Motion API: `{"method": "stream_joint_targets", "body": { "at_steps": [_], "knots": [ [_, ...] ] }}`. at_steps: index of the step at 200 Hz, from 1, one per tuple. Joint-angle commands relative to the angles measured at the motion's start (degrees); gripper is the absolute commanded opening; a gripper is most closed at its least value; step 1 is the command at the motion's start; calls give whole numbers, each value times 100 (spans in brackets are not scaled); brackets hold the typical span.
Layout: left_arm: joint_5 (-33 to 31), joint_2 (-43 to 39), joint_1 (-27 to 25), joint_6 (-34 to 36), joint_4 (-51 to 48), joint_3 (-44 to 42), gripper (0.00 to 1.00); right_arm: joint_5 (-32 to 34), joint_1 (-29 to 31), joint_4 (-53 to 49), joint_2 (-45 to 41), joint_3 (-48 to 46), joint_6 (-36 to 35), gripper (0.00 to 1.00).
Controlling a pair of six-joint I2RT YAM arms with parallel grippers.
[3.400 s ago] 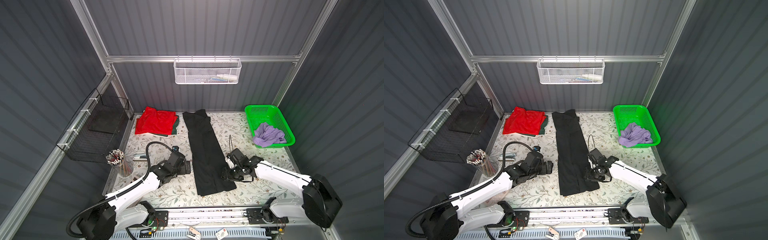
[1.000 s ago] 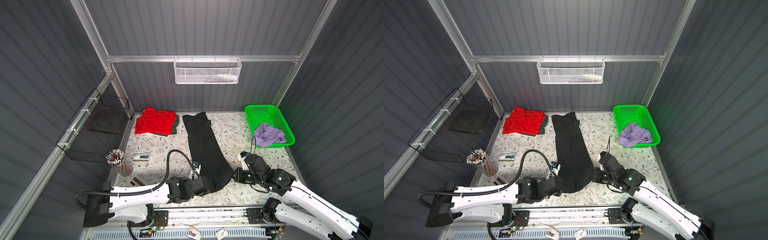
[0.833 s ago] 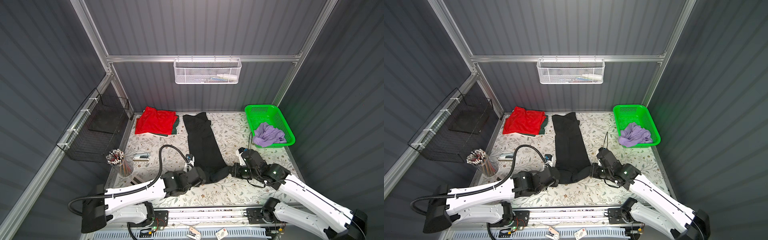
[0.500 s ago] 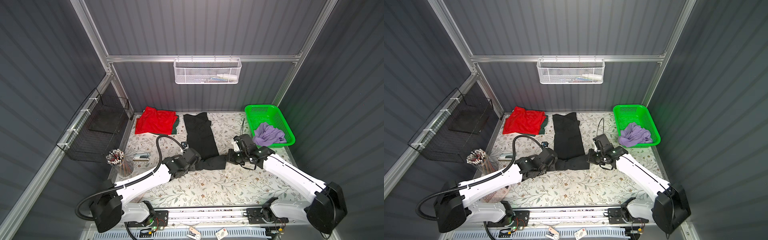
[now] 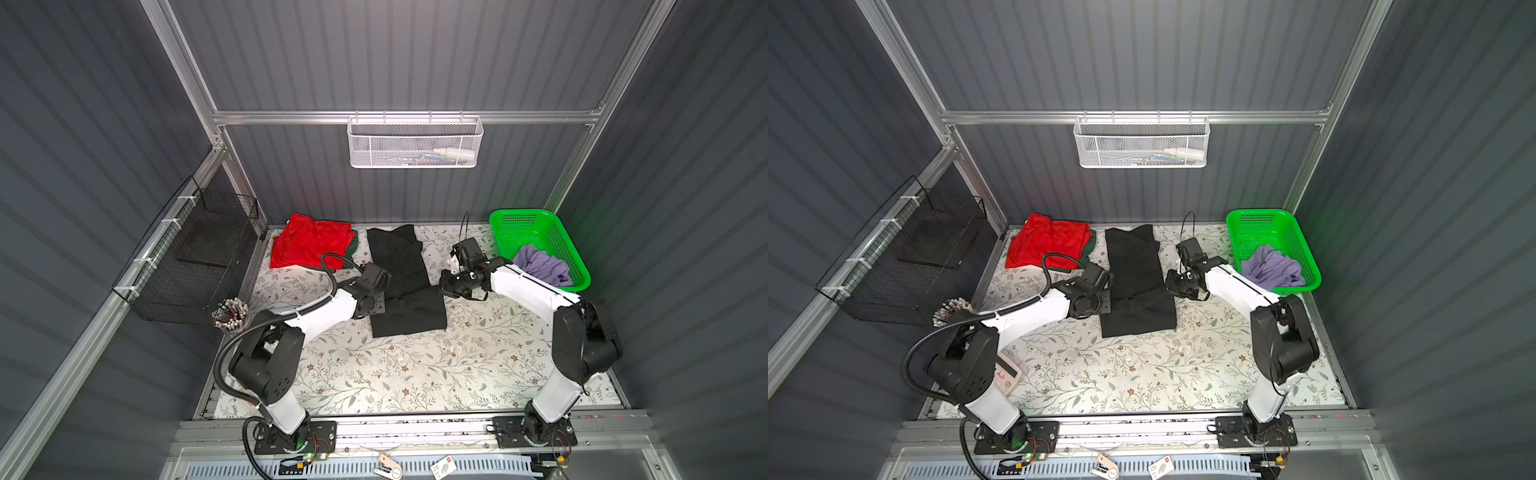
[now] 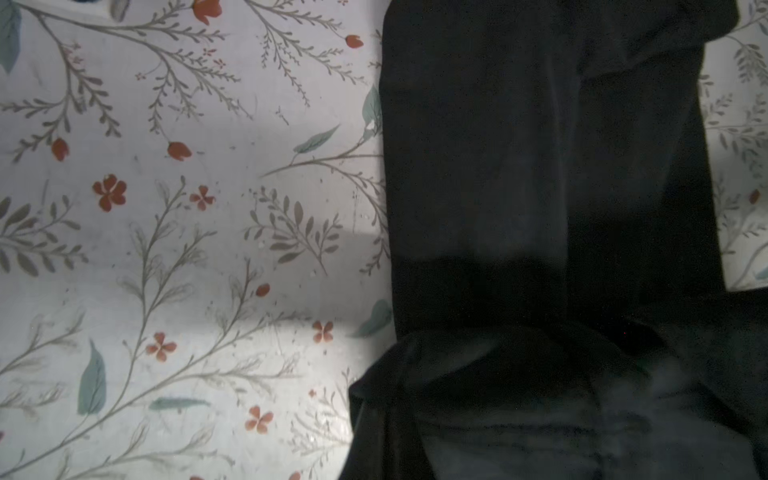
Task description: Fold and stack the t-shirts
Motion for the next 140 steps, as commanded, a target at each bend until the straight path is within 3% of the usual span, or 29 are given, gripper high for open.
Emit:
{"method": "stream_joint_targets", "body": {
  "at_steps": [1, 6, 15, 28, 46, 55, 78, 83, 108, 140],
  "knots": [
    [336, 360, 235, 281, 76, 384, 0, -60, -211, -173, 344, 415, -230, 3],
    [386, 448, 297, 275, 117, 432, 0, -100, -254, -185, 454, 509, -235, 5],
    [452, 610, 415, 188, 141, 532, 12, -206, -333, -216, 659, 674, -262, 16],
    [702, 791, 607, 124, 255, 656, 54, -341, -454, -321, 945, 930, -310, 33],
    [693, 842, 738, 44, 344, 752, 64, -591, -607, -400, 1079, 1065, -354, 54],
    [555, 755, 735, 77, 359, 749, 77, -538, -656, -382, 992, 987, -364, 65],
    [551, 331, 734, 175, 424, 494, 92, -460, -712, -195, 468, 376, -353, 76],
    [561, 195, 724, 150, 468, 368, 99, -462, -712, -155, 327, 199, -330, 77],
    [471, -686, 551, -60, 675, -417, 100, -543, -705, 174, -362, -873, -85, 78],
    [171, -1573, -167, -477, 741, -1263, 100, -890, -636, 619, -1062, -2096, 401, 75]
  ]
}}
